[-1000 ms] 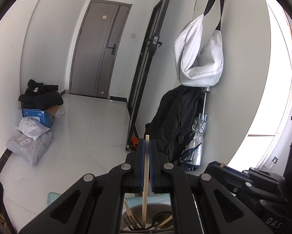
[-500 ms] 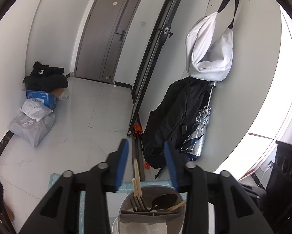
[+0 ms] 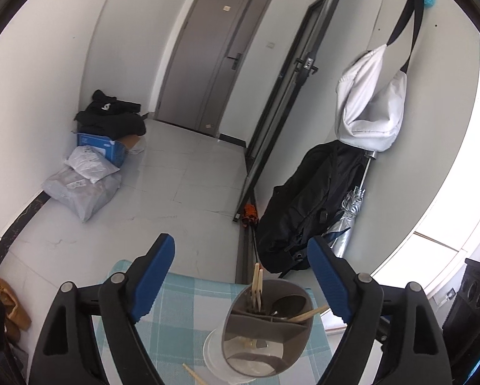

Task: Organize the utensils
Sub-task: 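Open the left gripper dropping its chopstick into the holder while the right releases its chopstick, then move both grippers back over the remaining chopsticks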

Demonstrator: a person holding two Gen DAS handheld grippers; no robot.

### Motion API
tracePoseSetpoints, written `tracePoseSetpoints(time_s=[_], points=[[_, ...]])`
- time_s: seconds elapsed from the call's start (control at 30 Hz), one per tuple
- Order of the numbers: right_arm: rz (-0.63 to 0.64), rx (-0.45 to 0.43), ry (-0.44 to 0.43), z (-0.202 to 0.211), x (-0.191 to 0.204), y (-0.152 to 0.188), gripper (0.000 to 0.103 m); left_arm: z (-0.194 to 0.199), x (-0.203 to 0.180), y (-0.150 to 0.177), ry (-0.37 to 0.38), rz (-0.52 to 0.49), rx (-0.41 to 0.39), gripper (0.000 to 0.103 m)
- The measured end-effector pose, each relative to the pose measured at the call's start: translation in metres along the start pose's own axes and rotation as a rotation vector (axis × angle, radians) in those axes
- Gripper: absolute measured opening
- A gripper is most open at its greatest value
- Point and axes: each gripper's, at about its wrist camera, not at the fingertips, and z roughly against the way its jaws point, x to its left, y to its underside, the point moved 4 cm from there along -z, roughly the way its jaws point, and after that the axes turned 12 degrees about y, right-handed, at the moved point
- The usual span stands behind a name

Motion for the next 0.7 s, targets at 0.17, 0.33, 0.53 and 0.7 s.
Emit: tracePoseSetpoints(time_s=[0.17,0.33,0.53,0.7], points=[[-0.007,-0.035,0.008,0.024,0.002,0.002,0.058,0.023,0.000,0.009,-0.079,0.008,-0.013,0.091],[-0.013,-0.076,0.016,0.047,0.005,0.007,0.068,0.044,-0.007,0.022,-0.128,0.006,-0.028,0.101],[-0.016,-0.096,0.026,0.069,0.010,0.020,0.077,0.067,-0.017,0.043,-0.170,-0.026,-0.056,0.102],[-0.014,-0.100,0.033,0.078,0.013,0.039,0.083,0.074,-0.016,0.064,-0.193,-0.026,-0.041,0.102]])
